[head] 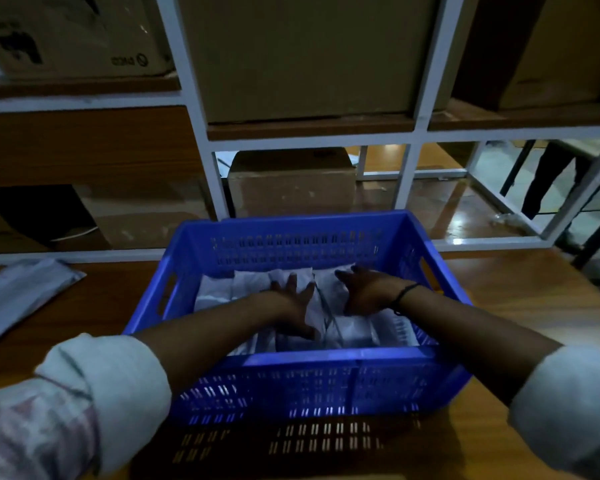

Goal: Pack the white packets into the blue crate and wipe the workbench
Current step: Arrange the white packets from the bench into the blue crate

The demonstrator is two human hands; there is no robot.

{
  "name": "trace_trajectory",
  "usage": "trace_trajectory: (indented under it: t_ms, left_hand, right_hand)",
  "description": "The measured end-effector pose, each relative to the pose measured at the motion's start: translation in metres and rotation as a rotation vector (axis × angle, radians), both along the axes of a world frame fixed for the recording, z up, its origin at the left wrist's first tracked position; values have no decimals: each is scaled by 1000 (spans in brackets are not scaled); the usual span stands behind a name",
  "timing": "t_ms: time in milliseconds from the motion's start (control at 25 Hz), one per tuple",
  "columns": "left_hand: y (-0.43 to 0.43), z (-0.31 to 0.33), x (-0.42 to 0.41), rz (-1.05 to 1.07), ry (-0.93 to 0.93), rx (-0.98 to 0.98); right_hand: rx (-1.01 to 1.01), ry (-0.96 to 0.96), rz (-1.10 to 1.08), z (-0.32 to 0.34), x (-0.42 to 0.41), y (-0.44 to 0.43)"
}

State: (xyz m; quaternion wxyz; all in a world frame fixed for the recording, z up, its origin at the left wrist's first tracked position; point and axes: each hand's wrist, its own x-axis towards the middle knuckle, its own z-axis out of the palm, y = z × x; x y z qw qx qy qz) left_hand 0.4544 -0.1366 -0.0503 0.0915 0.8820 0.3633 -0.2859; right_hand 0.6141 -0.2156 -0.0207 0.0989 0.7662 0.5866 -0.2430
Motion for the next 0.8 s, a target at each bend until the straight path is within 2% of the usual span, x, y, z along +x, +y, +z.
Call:
trace_trajectory:
  t_ms: [80, 200, 360, 440, 520, 800]
  left_hand:
    - [6, -4, -2, -117, 137, 13]
    - [11, -13, -9, -237, 161, 88]
    - [29, -12, -14, -236, 175, 36]
    - [33, -10, -14, -184, 106, -28]
    - [34, -14, -14, -138, 38, -40]
    - [33, -26, -18, -156, 89, -29]
  right_hand:
    - [-156, -107, 119, -4, -6, -8]
    - [-198, -186, 225, -6, -18, -15]
    - [-69, -80, 114, -12, -20, -11]
    - [-19, -49, 111, -17, -16, -6]
    - [-3, -21, 137, -19, -13, -6]
    - [-7, -42, 188, -30, -10, -15]
